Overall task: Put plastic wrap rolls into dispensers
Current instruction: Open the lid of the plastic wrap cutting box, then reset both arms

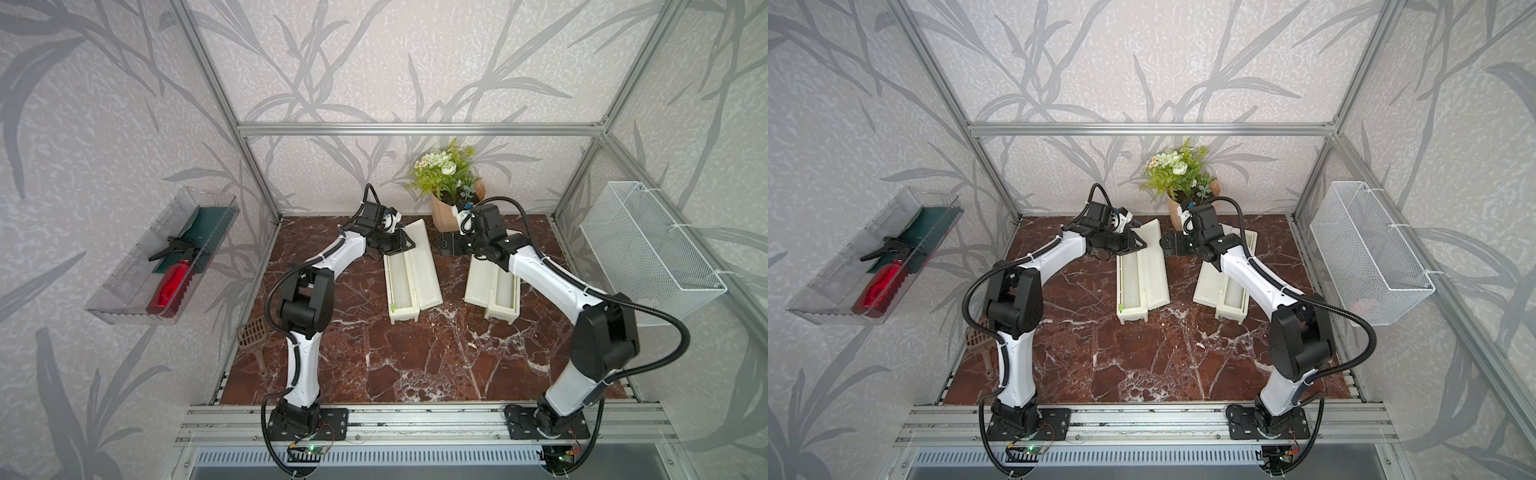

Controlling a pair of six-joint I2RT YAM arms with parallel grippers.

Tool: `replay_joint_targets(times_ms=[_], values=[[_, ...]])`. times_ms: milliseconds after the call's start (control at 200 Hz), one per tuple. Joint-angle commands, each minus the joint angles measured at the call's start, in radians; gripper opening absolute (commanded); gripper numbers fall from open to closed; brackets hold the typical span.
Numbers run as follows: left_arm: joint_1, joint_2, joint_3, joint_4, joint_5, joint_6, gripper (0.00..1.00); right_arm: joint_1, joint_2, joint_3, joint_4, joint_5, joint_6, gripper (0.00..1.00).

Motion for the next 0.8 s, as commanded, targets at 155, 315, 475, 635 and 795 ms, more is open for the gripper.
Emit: replay_joint_targets(times_ms=[155,315,475,635,795], values=[[0.12,-0.441,-0.438,0.188,-0.464,0.184,0.99,-0.112,-0.236,-0.416,0.301,0.39,-0.185,1.0],[0.256,-0.598,-0.682,0.303,-0.614,0.211,0.99,-0.218,-0.283,-0.615,0.479,0.397,-0.169,1.0],[0.273,-0.697,-0.934,0.589,-0.833,0.338,0.99,-0.249,-0.225,-0.735,0.673,0.411,-0.262,1.0],[0.296,-0.623,-1.115,0.915,-0.808,0.369,0.99,-0.256,-0.144,-0.853,0.969,0.366,-0.266,1.0],[0.315,-0.509,-1.214,1.21,-0.746,0.357,1.0,-0.256,-0.094,-0.908,1.129,0.337,-0.275,1.0]])
